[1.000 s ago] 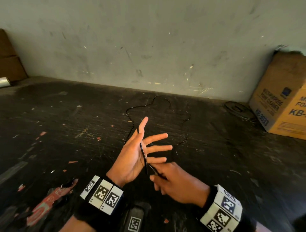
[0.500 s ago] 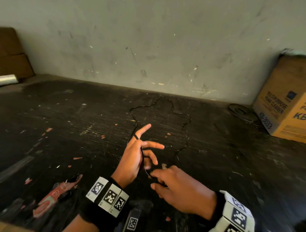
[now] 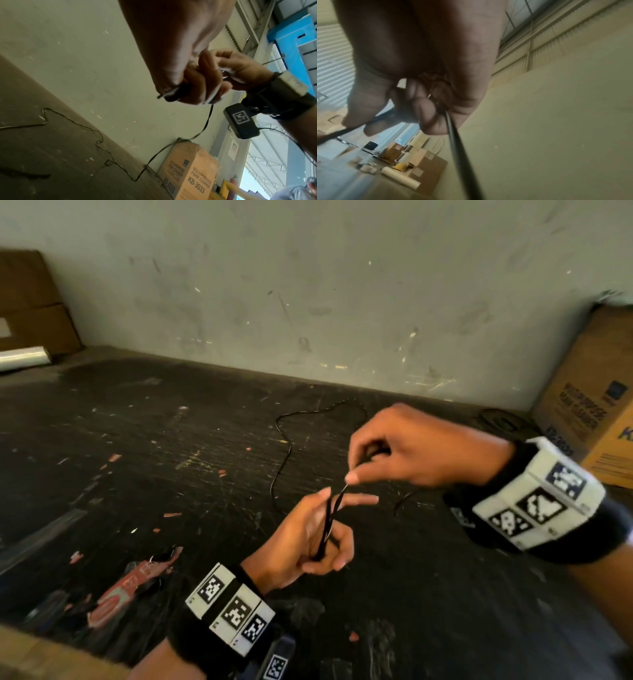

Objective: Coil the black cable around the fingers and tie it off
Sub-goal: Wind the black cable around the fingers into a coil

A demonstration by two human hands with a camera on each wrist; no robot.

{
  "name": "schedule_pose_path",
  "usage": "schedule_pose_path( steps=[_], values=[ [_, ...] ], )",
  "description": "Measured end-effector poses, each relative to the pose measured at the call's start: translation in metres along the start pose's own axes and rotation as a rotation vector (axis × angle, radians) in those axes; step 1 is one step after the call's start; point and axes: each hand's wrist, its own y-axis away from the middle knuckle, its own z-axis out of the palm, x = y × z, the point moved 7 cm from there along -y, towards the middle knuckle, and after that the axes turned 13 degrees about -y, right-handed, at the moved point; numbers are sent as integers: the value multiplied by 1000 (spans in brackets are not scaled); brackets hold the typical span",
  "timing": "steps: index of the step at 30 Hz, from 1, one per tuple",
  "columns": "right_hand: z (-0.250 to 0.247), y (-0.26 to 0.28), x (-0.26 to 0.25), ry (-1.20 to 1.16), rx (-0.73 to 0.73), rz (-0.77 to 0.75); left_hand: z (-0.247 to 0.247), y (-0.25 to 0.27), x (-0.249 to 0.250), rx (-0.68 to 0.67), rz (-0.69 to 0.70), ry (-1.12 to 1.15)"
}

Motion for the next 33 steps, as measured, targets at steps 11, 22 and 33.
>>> schedule_pose_path(
  steps=[11, 22, 33],
  values=[
    [-21, -7, 74, -50, 396, -21, 13, 10, 40, -214, 41, 38],
    [116, 8, 54, -428, 163, 150, -37, -17, 67, 100, 128, 208],
    [55, 12, -4, -158, 22, 139, -42, -17, 37, 75, 3, -27]
  ],
)
